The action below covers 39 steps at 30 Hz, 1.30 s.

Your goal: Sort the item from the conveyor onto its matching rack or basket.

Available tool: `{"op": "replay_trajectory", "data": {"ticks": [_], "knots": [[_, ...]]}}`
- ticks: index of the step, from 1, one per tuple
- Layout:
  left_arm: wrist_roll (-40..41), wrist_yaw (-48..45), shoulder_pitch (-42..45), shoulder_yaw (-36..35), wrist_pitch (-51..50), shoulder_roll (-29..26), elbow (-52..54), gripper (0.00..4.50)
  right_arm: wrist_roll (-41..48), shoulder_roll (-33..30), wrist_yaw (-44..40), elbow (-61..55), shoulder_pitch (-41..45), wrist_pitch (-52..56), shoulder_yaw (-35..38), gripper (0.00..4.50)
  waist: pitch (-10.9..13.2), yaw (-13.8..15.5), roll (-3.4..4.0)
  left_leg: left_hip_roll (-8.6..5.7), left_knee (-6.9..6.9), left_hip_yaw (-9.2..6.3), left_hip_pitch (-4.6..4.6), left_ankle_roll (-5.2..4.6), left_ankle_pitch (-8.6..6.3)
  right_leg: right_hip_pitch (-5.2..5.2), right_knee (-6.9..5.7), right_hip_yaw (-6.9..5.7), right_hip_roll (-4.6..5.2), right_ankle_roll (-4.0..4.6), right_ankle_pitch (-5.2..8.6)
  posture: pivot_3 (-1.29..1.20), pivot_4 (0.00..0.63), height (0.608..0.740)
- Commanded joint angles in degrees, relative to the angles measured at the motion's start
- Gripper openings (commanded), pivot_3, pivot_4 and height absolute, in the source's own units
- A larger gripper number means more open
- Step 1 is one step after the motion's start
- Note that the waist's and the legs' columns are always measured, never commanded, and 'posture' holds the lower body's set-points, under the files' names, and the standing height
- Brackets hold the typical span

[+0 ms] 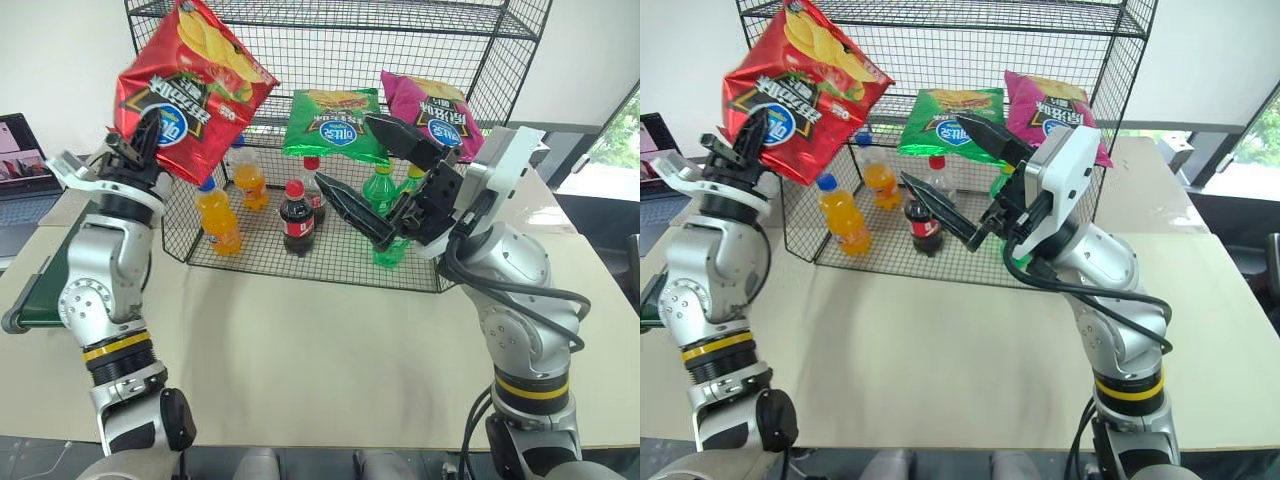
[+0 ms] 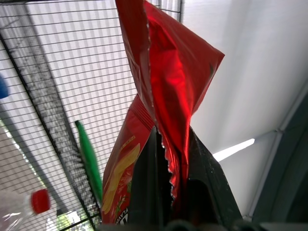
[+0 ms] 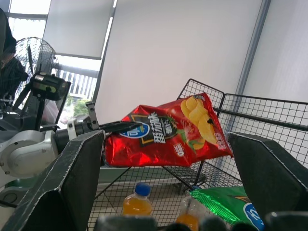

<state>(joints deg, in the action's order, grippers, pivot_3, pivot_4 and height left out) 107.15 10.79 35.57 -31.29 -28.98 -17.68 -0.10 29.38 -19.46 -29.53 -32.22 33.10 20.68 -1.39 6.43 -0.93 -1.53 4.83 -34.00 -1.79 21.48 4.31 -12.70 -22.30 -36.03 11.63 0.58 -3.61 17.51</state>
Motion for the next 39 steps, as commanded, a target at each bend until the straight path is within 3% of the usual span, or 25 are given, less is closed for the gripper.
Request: {"op": "replay_trajectory", "data": {"ticks": [1, 16, 26, 39], "knots": [[0.45, 1.02, -0.87, -0.33, 0.15, 0.57, 4.42, 0.01, 0.13, -0.65, 0.77, -2.68, 0.48, 0.27, 0.73, 4.5, 0.0, 0.02, 0.0, 0.0, 0.0, 0.0, 0.0, 0.0, 0.0, 0.0, 0.01, 0.0, 0.0, 0.0, 0.0, 0.0, 0.15, 0.74], [-3.35, 1.98, 0.32, 0.69, 3.89, 6.44, 3.49, 0.01, 0.01, -1.3, 1.82, -3.59, -0.61, 1.03, 0.72, 4.5, 0.0, 0.2, -0.01, -0.01, -0.13, -0.01, 0.08, 0.01, 0.01, 0.0, 0.02, 0.0, 0.0, -0.03, -0.02, 0.0, 0.15, 0.74], [-14.51, 0.65, 16.27, 0.4, 12.43, 9.29, -11.92, 0.01, -0.36, -1.72, 1.93, -2.92, -0.21, 0.62, 0.52, 4.5, 0.01, 0.53, -0.03, -0.08, -0.3, -0.15, 0.29, -0.01, 0.01, 0.01, 0.15, -0.06, 0.0, -0.11, -0.08, 0.0, 0.15, 0.74], [-19.79, -4.28, 24.21, -2.95, 12.16, 11.6, -22.05, 0.01, -1.35, -1.7, 2.16, -3.1, 0.0, 0.61, 0.49, 4.5, 0.02, 0.26, -0.03, -0.08, -0.3, -0.17, 0.38, -0.03, 0.01, -0.02, 0.2, -0.06, 0.0, -0.13, -0.09, 0.0, 0.15, 0.74]]}}
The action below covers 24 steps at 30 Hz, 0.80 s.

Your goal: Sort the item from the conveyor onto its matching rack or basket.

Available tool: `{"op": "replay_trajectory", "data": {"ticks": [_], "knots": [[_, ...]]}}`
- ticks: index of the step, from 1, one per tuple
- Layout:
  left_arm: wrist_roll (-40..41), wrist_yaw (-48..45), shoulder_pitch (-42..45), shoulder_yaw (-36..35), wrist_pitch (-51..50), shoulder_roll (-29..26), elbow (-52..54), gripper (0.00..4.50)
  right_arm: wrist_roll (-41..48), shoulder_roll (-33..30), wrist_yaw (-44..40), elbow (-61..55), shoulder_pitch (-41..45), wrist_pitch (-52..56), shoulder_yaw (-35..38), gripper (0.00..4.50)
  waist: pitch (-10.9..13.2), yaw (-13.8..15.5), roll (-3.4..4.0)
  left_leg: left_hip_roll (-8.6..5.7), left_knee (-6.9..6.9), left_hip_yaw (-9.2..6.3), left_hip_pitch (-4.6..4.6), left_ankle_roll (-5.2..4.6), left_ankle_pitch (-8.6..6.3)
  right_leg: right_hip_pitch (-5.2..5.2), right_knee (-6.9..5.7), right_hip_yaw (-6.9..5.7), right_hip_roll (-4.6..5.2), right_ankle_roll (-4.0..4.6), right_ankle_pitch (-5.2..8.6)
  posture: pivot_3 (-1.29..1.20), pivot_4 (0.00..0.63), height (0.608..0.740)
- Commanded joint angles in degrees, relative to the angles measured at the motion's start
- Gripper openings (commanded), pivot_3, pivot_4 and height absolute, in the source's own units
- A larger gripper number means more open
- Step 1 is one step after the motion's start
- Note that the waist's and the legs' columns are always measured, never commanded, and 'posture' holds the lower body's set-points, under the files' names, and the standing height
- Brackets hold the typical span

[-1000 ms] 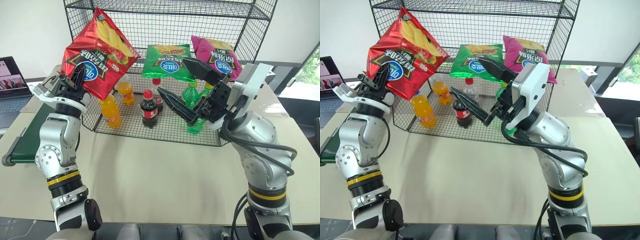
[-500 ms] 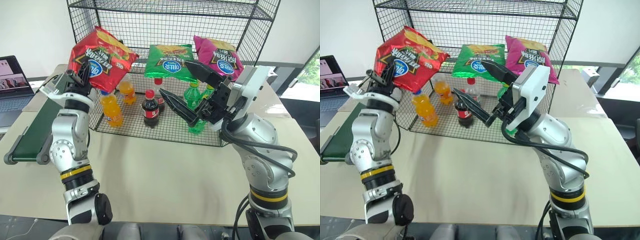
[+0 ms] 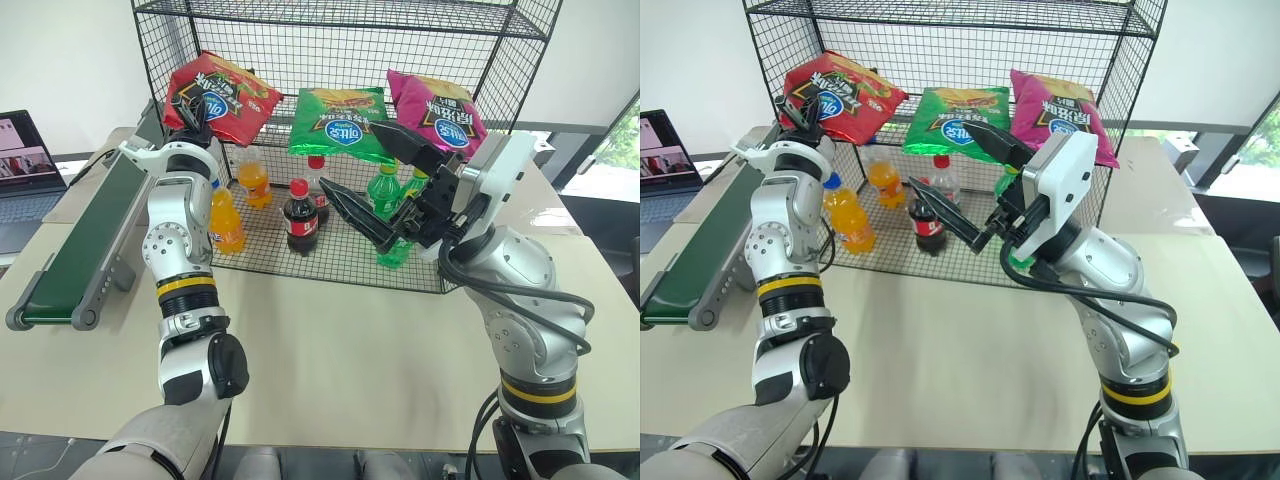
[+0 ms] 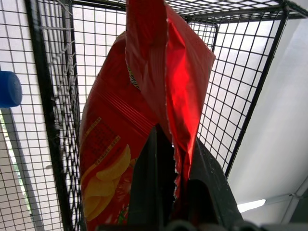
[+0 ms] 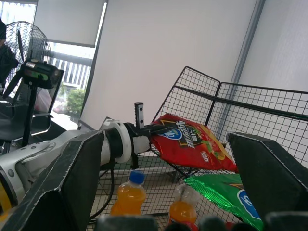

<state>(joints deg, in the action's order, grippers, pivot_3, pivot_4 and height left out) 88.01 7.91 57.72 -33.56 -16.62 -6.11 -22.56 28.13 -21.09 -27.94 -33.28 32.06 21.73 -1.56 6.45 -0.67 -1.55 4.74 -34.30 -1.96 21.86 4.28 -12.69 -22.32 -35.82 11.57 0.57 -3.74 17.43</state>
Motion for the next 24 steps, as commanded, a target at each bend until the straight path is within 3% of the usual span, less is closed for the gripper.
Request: {"op": "replay_trajectory", "data": {"ticks": [1, 4, 11, 13, 24], "knots": [[-0.98, -1.54, 2.23, -0.99, -0.11, 0.11, 0.23, 0.01, -0.13, -0.06, 0.6, -2.02, 1.13, -0.47, 0.67, 4.5, 0.0, 0.0, 0.0, 0.0, 0.0, 0.0, 0.0, 0.0, 0.0, 0.0, 0.0, 0.0, 0.0, 0.0, 0.0, 0.0, 0.15, 0.74], [-1.58, -1.8, 2.36, -1.66, -0.34, 0.12, 0.15, 0.66, -0.28, 0.05, 0.73, -1.83, 1.43, -0.66, 0.7, 4.5, 0.0, 0.0, 0.0, 0.0, 0.0, 0.0, 0.0, 0.0, 0.0, 0.0, 0.0, 0.0, 0.0, 0.0, 0.0, 0.0, 0.15, 0.74], [-2.09, -2.3, 1.47, -2.82, -2.11, 0.1, 1.91, 3.8, -1.03, 0.76, 0.89, -0.94, 2.23, -1.69, 0.76, 4.5, 0.0, 0.03, 0.0, 0.0, 0.0, -0.01, 0.0, 0.0, 0.01, 0.0, -0.01, 0.0, 0.0, 0.0, 0.0, 0.0, 0.15, 0.74], [-2.27, -2.2, 0.89, -2.65, -2.91, 0.24, 2.9, 4.42, -1.15, 0.86, 0.75, -0.86, 2.23, -1.77, 0.78, 4.5, 0.0, 0.07, 0.0, 0.0, -0.01, -0.02, 0.02, 0.0, 0.01, 0.0, -0.01, -0.01, 0.0, 0.0, 0.0, 0.0, 0.15, 0.74], [6.02, 7.45, -11.86, -2.41, -10.42, -0.62, 22.12, 4.47, -1.55, 0.77, -0.88, -0.87, 0.33, -3.09, 0.23, 4.5, 0.0, -0.1, 0.01, 0.02, -0.04, -0.05, -0.01, 0.01, 0.02, 0.0, -0.11, -0.01, 0.0, 0.0, -0.01, 0.0, 0.15, 0.74]]}}
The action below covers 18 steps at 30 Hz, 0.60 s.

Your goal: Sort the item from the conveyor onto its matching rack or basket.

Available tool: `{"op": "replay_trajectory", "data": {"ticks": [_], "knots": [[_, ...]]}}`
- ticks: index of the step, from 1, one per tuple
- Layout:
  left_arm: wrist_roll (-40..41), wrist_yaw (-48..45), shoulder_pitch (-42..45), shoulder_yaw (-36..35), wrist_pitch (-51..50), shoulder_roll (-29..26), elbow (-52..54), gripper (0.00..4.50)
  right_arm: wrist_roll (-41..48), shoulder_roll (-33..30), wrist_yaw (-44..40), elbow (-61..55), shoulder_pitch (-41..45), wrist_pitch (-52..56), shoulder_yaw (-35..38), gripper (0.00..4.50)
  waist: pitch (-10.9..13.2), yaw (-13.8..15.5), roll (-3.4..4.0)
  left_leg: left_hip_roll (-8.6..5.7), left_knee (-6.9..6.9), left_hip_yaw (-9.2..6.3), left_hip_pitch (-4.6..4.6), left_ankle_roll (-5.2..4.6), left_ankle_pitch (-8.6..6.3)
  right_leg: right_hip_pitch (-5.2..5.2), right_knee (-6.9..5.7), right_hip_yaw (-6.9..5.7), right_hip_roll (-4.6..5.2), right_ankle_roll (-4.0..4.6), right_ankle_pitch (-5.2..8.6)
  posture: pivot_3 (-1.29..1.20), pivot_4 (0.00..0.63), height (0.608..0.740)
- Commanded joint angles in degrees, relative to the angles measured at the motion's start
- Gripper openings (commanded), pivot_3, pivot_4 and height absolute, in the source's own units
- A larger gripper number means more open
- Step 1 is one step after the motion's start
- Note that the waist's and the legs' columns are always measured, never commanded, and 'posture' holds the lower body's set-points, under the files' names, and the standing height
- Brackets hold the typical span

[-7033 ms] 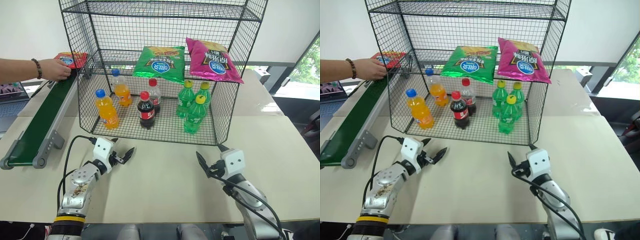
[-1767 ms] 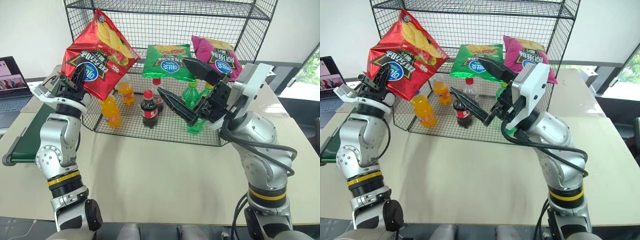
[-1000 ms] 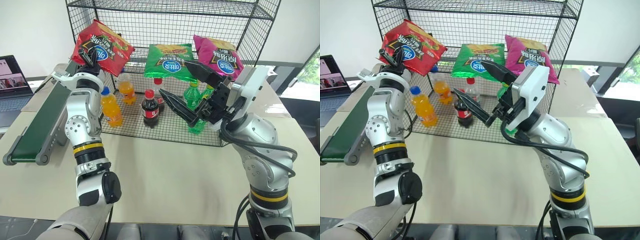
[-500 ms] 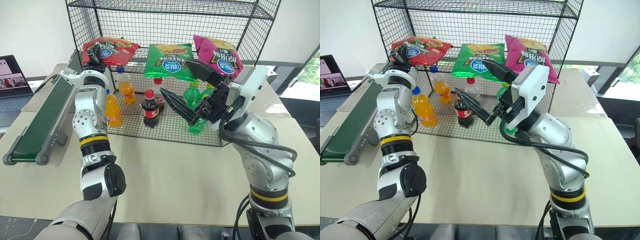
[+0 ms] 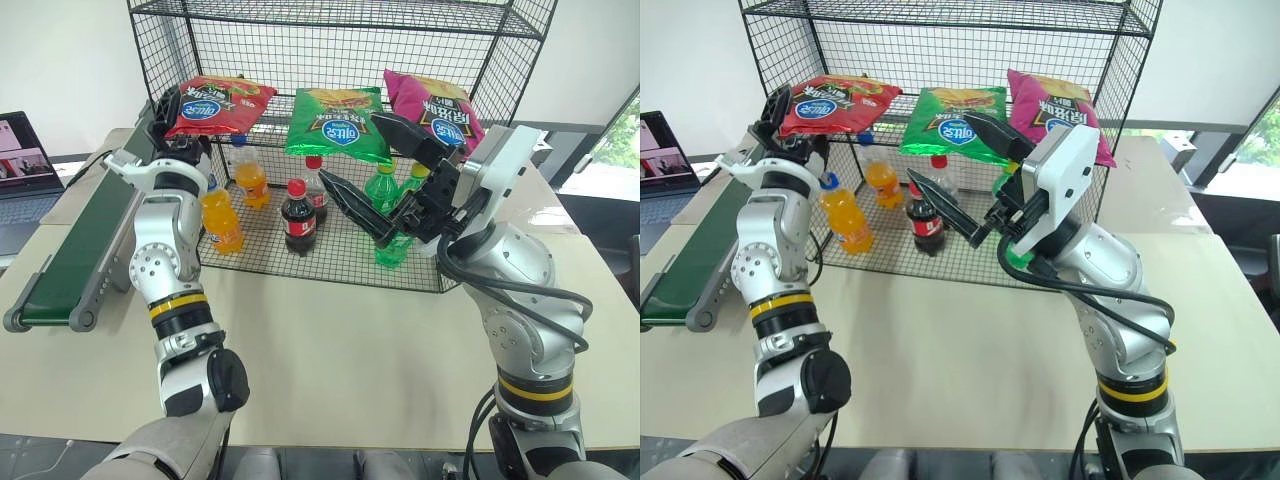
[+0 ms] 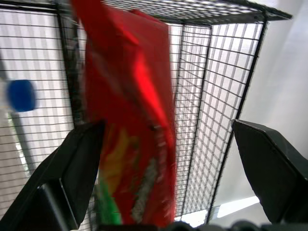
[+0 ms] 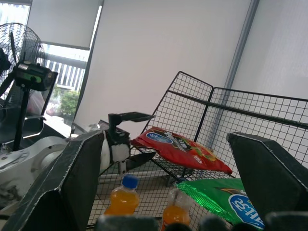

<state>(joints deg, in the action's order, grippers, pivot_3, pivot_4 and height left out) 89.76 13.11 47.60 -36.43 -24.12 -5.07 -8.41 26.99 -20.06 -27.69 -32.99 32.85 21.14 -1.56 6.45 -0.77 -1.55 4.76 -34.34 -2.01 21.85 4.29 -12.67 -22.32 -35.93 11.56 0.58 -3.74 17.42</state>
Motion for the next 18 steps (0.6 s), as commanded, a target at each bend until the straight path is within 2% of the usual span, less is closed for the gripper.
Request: {"op": "replay_trajectory", "data": {"ticks": [1, 5, 7, 9, 13, 15, 18], "knots": [[5.79, 3.54, -3.5, 0.64, -4.1, -2.52, 10.37, 4.47, -0.45, -0.5, -1.81, -1.14, -1.21, -2.9, 0.08, 4.5, 0.0, 0.0, 0.0, 0.0, -0.03, 0.0, 0.0, 0.0, 0.0, 0.01, 0.0, 0.0, 0.0, 0.0, 0.0, 0.0, 0.15, 0.74], [11.32, 7.12, -9.67, 1.24, -8.03, -6.29, 16.79, 4.47, 0.09, -2.28, -4.79, -1.81, -5.14, -3.71, 0.57, 4.5, 0.0, 0.1, 0.0, 0.0, -0.05, -0.01, -0.02, 0.0, 0.0, 0.03, -0.02, 0.0, 0.0, 0.0, 0.0, 0.0, 0.15, 0.74], [12.84, 7.29, -13.83, 1.7, -11.59, -10.22, 19.38, 4.47, 0.61, -3.69, -6.17, -2.62, -7.71, -3.36, 1.08, 4.5, 0.0, 0.14, 0.0, 0.0, -0.07, -0.02, -0.02, 0.0, 0.0, 0.03, -0.04, 0.0, 0.0, 0.0, 0.0, 0.0, 0.15, 0.74], [11.42, 3.55, -19.88, 3.45, -17.92, -17.04, 21.99, 4.47, 0.87, -4.89, -6.76, -3.52, -10.67, -2.84, 1.79, 4.5, 0.0, -0.01, 0.01, 0.0, -0.12, -0.02, -0.03, 0.0, 0.0, 0.04, -0.08, 0.0, 0.0, 0.0, 0.0, 0.0, 0.15, 0.74], [0.14, -9.29, -29.43, 10.26, -25.47, -30.11, 27.5, 4.47, -1.18, -6.95, -3.82, -5.41, -19.98, 0.2, 2.39, 4.5, 0.03, 0.08, 0.05, -0.01, 0.05, -0.01, -0.12, 0.1, 0.05, 0.0, -0.1, -0.02, 0.0, 0.02, 0.04, 0.0, 0.15, 0.74], [-8.95, -15.19, -32.3, 14.98, -25.24, -34.25, 28.28, 4.47, -1.22, -4.61, 0.44, -6.12, -24.32, 0.92, 3.49, 4.5, 0.03, 0.29, 0.05, -0.01, 0.12, -0.02, -0.12, 0.18, 0.08, -0.02, -0.05, -0.08, 0.01, 0.06, 0.06, 0.0, 0.15, 0.74], [-28.2, -21.74, -35.08, 24.68, -18.31, -37.99, 28.98, 4.47, -5.39, -2.75, 4.25, -5.44, -30.23, -0.12, 2.37, 4.5, 0.09, 0.02, 0.15, -0.02, 0.26, -0.02, -0.12, 0.3, 0.14, -0.09, 0.0, -0.07, 0.01, 0.16, 0.12, 0.0, 0.15, 0.74]]}}
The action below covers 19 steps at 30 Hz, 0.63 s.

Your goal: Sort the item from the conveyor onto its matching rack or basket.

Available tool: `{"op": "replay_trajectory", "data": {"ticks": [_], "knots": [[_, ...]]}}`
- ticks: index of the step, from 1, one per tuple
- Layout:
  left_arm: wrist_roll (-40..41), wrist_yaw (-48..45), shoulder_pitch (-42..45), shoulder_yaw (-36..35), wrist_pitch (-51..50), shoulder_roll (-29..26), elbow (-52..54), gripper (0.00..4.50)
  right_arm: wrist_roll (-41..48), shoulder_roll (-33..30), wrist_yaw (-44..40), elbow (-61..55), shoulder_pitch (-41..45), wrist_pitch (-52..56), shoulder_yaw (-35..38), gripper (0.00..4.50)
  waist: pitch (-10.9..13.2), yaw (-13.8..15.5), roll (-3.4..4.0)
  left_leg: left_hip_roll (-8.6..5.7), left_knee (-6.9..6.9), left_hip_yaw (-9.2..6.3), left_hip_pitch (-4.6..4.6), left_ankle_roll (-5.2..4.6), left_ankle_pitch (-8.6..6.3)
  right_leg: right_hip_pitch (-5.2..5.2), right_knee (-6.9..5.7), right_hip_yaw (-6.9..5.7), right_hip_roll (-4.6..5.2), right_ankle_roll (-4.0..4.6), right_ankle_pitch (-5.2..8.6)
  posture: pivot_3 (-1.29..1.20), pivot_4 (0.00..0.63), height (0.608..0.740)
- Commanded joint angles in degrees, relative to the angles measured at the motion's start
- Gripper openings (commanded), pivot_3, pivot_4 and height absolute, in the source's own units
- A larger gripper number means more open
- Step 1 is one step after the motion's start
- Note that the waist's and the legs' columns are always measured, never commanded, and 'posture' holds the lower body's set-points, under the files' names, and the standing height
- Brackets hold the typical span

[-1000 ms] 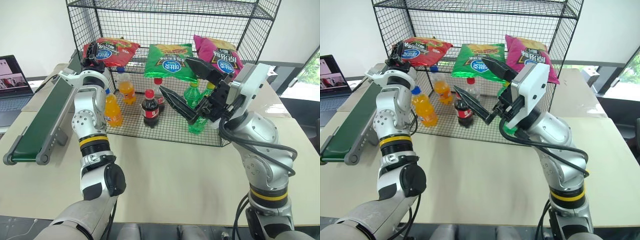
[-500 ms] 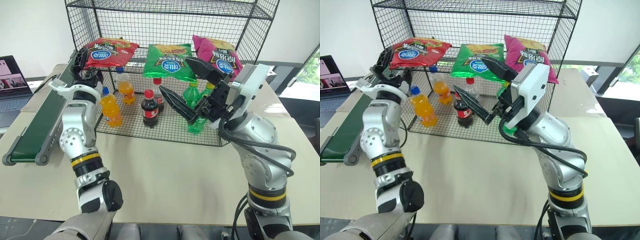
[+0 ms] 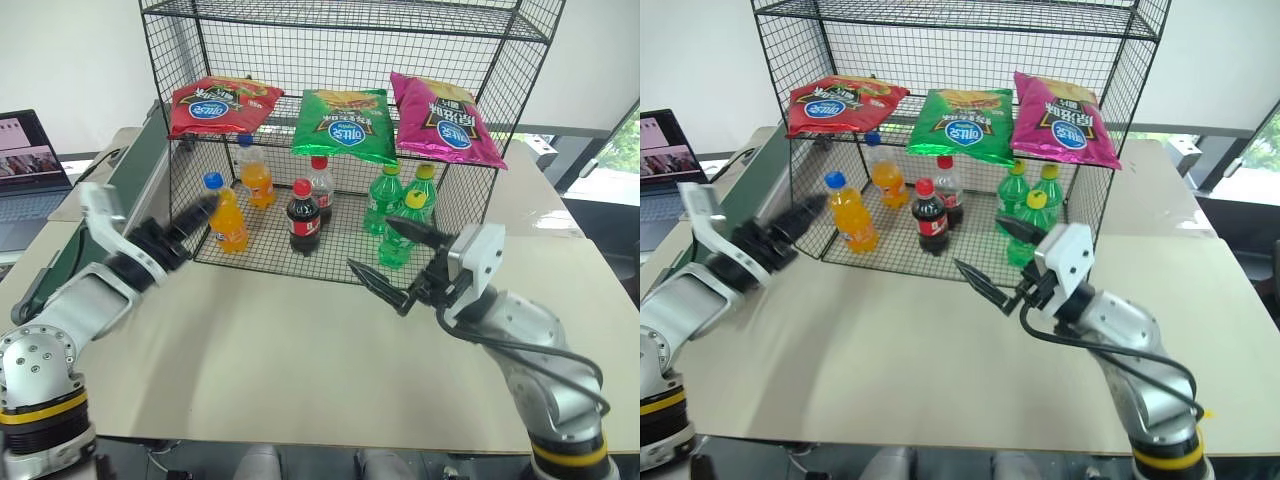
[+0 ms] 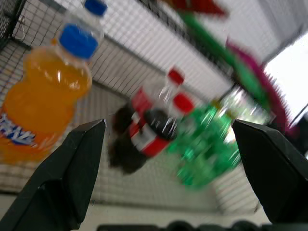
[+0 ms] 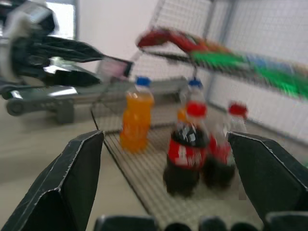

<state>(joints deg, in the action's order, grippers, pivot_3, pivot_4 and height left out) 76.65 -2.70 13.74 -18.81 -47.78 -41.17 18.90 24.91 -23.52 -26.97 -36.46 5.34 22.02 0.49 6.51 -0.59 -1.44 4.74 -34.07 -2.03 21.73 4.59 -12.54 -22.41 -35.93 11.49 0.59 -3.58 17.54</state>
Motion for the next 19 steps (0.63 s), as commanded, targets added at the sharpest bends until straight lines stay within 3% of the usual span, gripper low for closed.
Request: {"op": "replay_trajectory", "data": {"ticks": [1, 4, 7, 12, 19], "knots": [[-20.08, -6.79, -1.54, 9.66, 7.4, -2.11, 1.32, 4.47, -4.9, 1.5, 4.97, -1.31, -4.29, -1.51, -0.13, 4.5, 0.03, -0.24, 0.05, 0.0, 0.03, 0.0, -0.02, 0.02, 0.01, -0.01, 0.01, 0.01, 0.0, 0.08, 0.05, 0.0, 0.15, 0.74], [-37.48, -7.66, -2.49, 17.12, 17.66, -0.54, -3.27, 4.47, -8.5, 5.92, 10.13, 1.82, -7.05, -3.96, -0.19, 4.5, 0.02, -0.4, 0.05, 0.01, 0.19, 0.0, 0.0, 0.07, 0.05, -0.12, -0.02, 0.01, -0.01, 0.08, 0.01, 0.0, 0.15, 0.74], [-45.41, -6.98, -3.37, 18.34, 24.81, 4.71, -7.45, 4.47, -14.3, 8.3, 13.29, 5.51, -8.14, -7.73, -1.35, 4.5, 0.02, -0.62, 0.07, 0.0, 0.21, 0.0, 0.06, 0.01, 0.02, -0.17, 0.0, 0.03, -0.01, 0.05, -0.03, 0.0, 0.15, 0.74], [-49.58, -9.78, -4.37, 17.34, 28.65, 10.26, -9.51, 4.47, -19.12, 9.82, 16.33, 10.02, -10.34, -11.54, -0.74, 4.5, 0.01, -0.22, 0.07, 0.01, 0.19, 0.0, 0.17, -0.12, -0.05, -0.21, -0.01, 0.03, -0.01, 0.05, -0.03, 0.0, 0.15, 0.74], [-51.44, -16.06, -4.47, 18.31, 27.21, 12.78, -10.69, 4.47, -20.88, 9.93, 17.2, 12.5, -10.95, -13.86, 0.67, 4.5, 0.01, -0.29, 0.07, 0.01, 0.09, 0.0, 0.11, -0.14, -0.04, -0.09, -0.06, 0.04, -0.01, -0.01, -0.05, 0.0, 0.15, 0.74]]}}
